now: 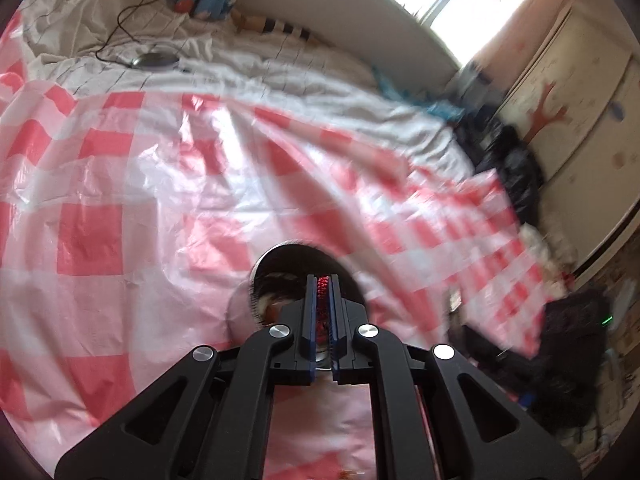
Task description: Organize jewelry
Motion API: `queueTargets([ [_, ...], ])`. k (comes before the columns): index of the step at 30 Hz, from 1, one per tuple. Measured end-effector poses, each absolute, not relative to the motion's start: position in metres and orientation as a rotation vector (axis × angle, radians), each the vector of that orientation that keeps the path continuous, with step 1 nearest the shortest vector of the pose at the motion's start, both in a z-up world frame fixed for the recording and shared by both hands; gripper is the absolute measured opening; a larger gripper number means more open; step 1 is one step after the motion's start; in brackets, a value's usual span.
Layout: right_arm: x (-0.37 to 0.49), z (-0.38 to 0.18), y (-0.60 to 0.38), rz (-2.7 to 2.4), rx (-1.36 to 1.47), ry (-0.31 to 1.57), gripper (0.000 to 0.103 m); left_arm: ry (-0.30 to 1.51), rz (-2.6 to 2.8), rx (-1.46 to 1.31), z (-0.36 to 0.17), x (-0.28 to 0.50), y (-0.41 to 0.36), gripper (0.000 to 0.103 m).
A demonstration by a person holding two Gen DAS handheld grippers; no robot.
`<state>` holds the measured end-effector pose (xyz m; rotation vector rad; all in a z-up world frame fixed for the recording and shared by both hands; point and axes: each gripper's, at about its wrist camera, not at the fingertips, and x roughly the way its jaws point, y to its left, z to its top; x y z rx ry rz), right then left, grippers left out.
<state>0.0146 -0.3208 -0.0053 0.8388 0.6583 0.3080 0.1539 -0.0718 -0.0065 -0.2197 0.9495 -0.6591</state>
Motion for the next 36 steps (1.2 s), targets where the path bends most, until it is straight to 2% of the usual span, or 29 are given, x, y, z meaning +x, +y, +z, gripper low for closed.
queueTargets([
  [3, 0.038, -0.003, -0.315, 0.283, 0.785, 0.67, 0.008, 1.017, -0.585, -0.184, -0.014, 0.158, -0.071, 0.01],
  [4, 0.045, -0.004, -0.312, 0.276, 0.767, 0.673, 0.008, 1.01, -0.585, -0.197, -0.011, 0.158, -0.066, 0.015],
  [6, 0.061, -0.006, -0.302, 0.254, 0.716, 0.692, 0.008, 0.953, -0.559, -0.194, 0.006, 0.151, -0.056, 0.035],
  [7, 0.066, -0.008, -0.298, 0.242, 0.693, 0.705, 0.008, 0.92, -0.548, -0.195, 0.013, 0.147, -0.049, 0.049],
  [8, 0.072, -0.011, -0.291, 0.227, 0.66, 0.725, 0.008, 0.882, -0.538, -0.203, 0.022, 0.141, -0.04, 0.053],
  [11, 0.084, -0.018, -0.269, 0.184, 0.526, 0.785, 0.012, 0.857, -0.525, -0.225, 0.03, 0.132, -0.019, 0.055],
  [13, 0.084, -0.019, -0.259, 0.156, 0.461, 0.798, 0.023, 0.865, -0.517, -0.243, 0.03, 0.126, -0.007, 0.056],
  [15, 0.076, -0.011, -0.258, 0.14, 0.439, 0.762, 0.039, 0.88, -0.503, -0.256, 0.029, 0.117, 0.004, 0.056],
  [17, 0.059, 0.001, -0.262, 0.132, 0.442, 0.713, 0.041, 0.879, -0.496, -0.264, 0.029, 0.102, 0.013, 0.057],
  [18, 0.053, 0.006, -0.263, 0.137, 0.451, 0.7, 0.046, 0.875, -0.494, -0.263, 0.029, 0.094, 0.016, 0.058],
  [21, 0.021, 0.02, -0.27, 0.142, 0.485, 0.663, 0.054, 0.849, -0.48, -0.242, 0.029, 0.064, 0.019, 0.066],
  [23, -0.006, 0.027, -0.277, 0.147, 0.518, 0.639, 0.056, 0.841, -0.49, -0.221, 0.03, 0.048, 0.018, 0.07],
  [25, -0.031, 0.028, -0.28, 0.133, 0.518, 0.637, 0.068, 0.83, -0.492, -0.212, 0.031, 0.033, 0.019, 0.072],
  [28, -0.062, 0.021, -0.286, 0.1, 0.51, 0.678, 0.069, 0.819, -0.493, -0.238, 0.031, 0.016, 0.021, 0.077],
  [31, -0.081, 0.012, -0.302, 0.101, 0.618, 0.684, 0.078, 0.836, -0.533, -0.271, 0.028, 0.014, 0.015, 0.079],
  [36, -0.071, -0.008, -0.322, 0.119, 0.794, 0.701, 0.078, 0.882, -0.531, -0.257, 0.016, 0.021, 0.0, 0.08],
])
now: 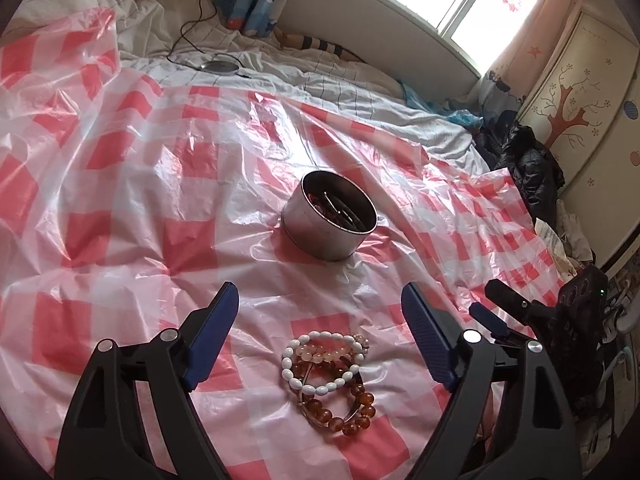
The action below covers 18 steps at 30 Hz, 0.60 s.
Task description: Organize jewelry
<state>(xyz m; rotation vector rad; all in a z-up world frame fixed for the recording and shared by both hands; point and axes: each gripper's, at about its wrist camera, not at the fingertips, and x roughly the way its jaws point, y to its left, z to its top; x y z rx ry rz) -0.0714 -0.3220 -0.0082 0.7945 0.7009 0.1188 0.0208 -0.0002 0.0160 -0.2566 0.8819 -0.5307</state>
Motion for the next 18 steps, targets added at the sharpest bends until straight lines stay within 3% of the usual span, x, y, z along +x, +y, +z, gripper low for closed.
queueTargets([
  [18, -0.065, -0.013, -0.324, 0.108, 0.795, 0.744, 0.079, 0.926, -0.533, -0.221, 0.003, 0.033, -0.018, 0.081],
])
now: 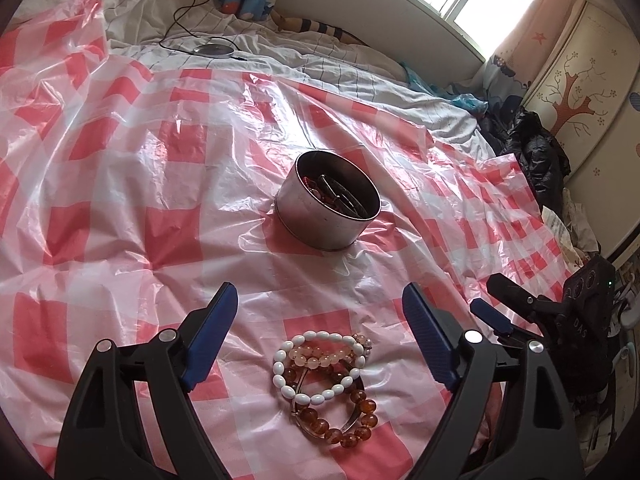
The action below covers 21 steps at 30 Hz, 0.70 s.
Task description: Organize jewelry
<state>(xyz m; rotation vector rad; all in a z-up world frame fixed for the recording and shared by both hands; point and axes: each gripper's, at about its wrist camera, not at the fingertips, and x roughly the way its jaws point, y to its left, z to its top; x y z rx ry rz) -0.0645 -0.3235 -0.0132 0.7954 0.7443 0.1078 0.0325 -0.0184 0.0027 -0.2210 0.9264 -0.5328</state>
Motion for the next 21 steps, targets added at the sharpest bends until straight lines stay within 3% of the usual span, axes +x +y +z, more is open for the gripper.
queueTargets([
  [21, -0.063, -0.012, -0.314, 0.091, 0.736, 0.772, 0.08, 0.943, -0.523, -0.209, -0.004, 0.034, -0.016, 0.081],
])
